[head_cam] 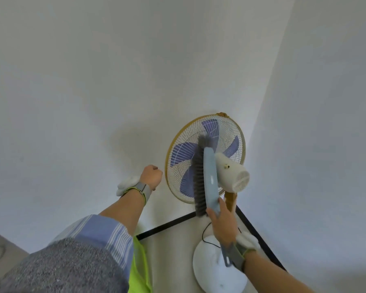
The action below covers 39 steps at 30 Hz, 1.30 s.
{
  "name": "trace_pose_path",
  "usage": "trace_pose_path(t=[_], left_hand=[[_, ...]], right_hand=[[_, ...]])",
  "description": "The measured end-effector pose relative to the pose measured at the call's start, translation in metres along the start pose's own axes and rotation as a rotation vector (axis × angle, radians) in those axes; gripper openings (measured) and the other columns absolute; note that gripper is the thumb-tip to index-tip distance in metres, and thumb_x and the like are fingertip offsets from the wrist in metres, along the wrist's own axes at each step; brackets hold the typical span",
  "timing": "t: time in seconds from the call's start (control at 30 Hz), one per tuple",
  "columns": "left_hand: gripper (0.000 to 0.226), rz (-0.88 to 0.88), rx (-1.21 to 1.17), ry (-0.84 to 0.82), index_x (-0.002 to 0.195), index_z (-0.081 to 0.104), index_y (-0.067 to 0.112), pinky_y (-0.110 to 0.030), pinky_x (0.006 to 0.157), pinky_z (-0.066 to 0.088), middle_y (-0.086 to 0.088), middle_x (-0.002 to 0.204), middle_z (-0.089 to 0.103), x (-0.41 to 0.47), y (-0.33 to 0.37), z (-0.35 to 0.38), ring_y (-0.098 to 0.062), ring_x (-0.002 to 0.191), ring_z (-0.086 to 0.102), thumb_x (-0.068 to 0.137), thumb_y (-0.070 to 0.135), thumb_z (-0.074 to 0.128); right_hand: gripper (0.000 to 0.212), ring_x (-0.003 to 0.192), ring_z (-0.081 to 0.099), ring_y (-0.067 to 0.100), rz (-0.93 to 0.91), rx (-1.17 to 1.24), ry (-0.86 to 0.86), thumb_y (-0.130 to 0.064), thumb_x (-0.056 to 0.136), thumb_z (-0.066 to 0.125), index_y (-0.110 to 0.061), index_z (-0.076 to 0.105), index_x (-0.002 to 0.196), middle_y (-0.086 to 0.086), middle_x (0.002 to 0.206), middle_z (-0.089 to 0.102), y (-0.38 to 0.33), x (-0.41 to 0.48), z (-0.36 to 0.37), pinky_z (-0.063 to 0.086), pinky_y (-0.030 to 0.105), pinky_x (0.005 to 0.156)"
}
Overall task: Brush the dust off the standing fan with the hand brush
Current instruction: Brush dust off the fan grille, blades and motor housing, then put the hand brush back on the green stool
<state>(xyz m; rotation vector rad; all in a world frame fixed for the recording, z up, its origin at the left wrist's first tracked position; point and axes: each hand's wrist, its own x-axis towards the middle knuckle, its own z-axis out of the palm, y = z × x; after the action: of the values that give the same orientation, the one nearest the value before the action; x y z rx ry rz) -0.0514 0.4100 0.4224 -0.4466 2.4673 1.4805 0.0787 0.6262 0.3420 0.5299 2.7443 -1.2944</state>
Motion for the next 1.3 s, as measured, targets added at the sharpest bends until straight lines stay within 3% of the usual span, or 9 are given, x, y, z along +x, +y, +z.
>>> trace_pose_path(t=[0.2,0.37,0.53,0.7,0.83,1.07,1.1,1.13,1.3], left_hand=[[0.032,-0.019,0.022,-0.056,0.129,0.053,0.006,-0.044,0.087,0.052,-0.014,0.115,0.055,-0.013,-0.035,-0.016,-0.031,0.095,0.051,0.098,0.011,0.045],[0.012,-0.031,0.032,-0.111,0.107,0.053,0.011,-0.042,0.085,0.051,-0.012,0.104,0.053,-0.030,-0.057,-0.021,-0.030,0.092,0.051,0.098,0.011,0.045],[0.012,-0.063,0.010,-0.098,0.106,0.055,0.009,-0.038,0.080,0.050,-0.010,0.105,0.052,-0.048,-0.078,-0.048,-0.030,0.098,0.053,0.099,0.015,0.047],[0.015,-0.127,-0.028,-0.031,0.103,0.057,0.007,-0.034,0.070,0.046,-0.009,0.087,0.050,-0.067,-0.117,-0.079,-0.029,0.084,0.051,0.097,0.019,0.051],[0.013,-0.180,-0.039,0.035,0.095,0.057,0.006,-0.033,0.062,0.042,-0.011,0.077,0.048,-0.089,-0.157,-0.103,-0.028,0.071,0.045,0.095,0.018,0.053],[0.013,-0.435,-0.091,0.119,0.099,0.057,0.001,-0.045,0.084,0.051,-0.010,0.071,0.045,-0.117,-0.254,-0.150,-0.022,0.106,0.034,0.097,0.013,0.053],[0.012,-0.451,-0.093,0.120,0.097,0.056,0.002,-0.043,0.079,0.050,-0.011,0.072,0.046,-0.117,-0.265,-0.156,-0.019,0.077,0.022,0.097,0.014,0.053],[0.012,-0.456,-0.086,0.119,0.095,0.056,0.003,-0.040,0.073,0.047,-0.011,0.073,0.047,-0.114,-0.279,-0.161,-0.028,0.067,0.052,0.097,0.015,0.053],[0.015,-0.483,0.083,0.130,0.078,0.053,0.008,-0.030,0.066,0.040,-0.012,0.077,0.050,-0.083,-0.336,-0.185,-0.025,0.069,0.048,0.093,0.011,0.052]], right_hand=[[0.052,0.101,0.061,0.029,0.250,-0.183,-0.033,-0.039,0.095,0.053,-0.018,0.038,0.140,0.011,0.115,0.062,0.047,-0.025,0.033,0.050,0.038,0.087],[0.025,0.102,0.064,0.033,0.375,-0.173,-0.158,-0.030,0.093,0.058,-0.006,0.057,0.096,0.010,0.097,0.063,0.048,-0.046,0.044,0.051,0.037,0.084],[0.024,0.080,0.055,0.023,0.327,-0.129,-0.163,-0.032,0.094,0.058,-0.009,0.055,0.090,0.008,0.088,0.058,0.040,-0.066,0.063,0.050,0.036,0.078],[0.038,0.078,0.065,0.029,0.186,-0.113,-0.229,-0.039,0.090,0.061,-0.006,0.060,0.109,0.014,0.091,0.069,0.007,-0.062,0.086,0.055,0.039,0.072],[0.028,0.078,0.065,0.030,0.104,-0.162,-0.296,-0.038,0.090,0.060,-0.011,0.061,0.096,0.010,0.086,0.067,-0.013,-0.069,0.108,0.057,0.041,0.077],[0.039,0.100,0.065,0.031,-0.004,-0.382,-0.487,-0.030,0.093,0.052,-0.007,0.060,0.123,0.016,0.109,0.069,-0.037,-0.085,0.177,0.046,0.030,0.079],[0.040,0.103,0.064,0.031,-0.024,-0.402,-0.495,-0.030,0.093,0.051,-0.007,0.058,0.126,0.016,0.111,0.069,-0.042,-0.086,0.186,0.046,0.031,0.082],[0.042,0.105,0.063,0.031,-0.041,-0.426,-0.502,-0.030,0.093,0.051,-0.009,0.057,0.129,0.015,0.113,0.068,-0.047,-0.087,0.196,0.046,0.032,0.085],[0.053,0.118,0.059,0.022,-0.133,-0.735,-0.526,-0.031,0.091,0.060,-0.025,0.043,0.141,0.002,0.131,0.060,-0.074,-0.082,0.261,0.048,0.031,0.096]])
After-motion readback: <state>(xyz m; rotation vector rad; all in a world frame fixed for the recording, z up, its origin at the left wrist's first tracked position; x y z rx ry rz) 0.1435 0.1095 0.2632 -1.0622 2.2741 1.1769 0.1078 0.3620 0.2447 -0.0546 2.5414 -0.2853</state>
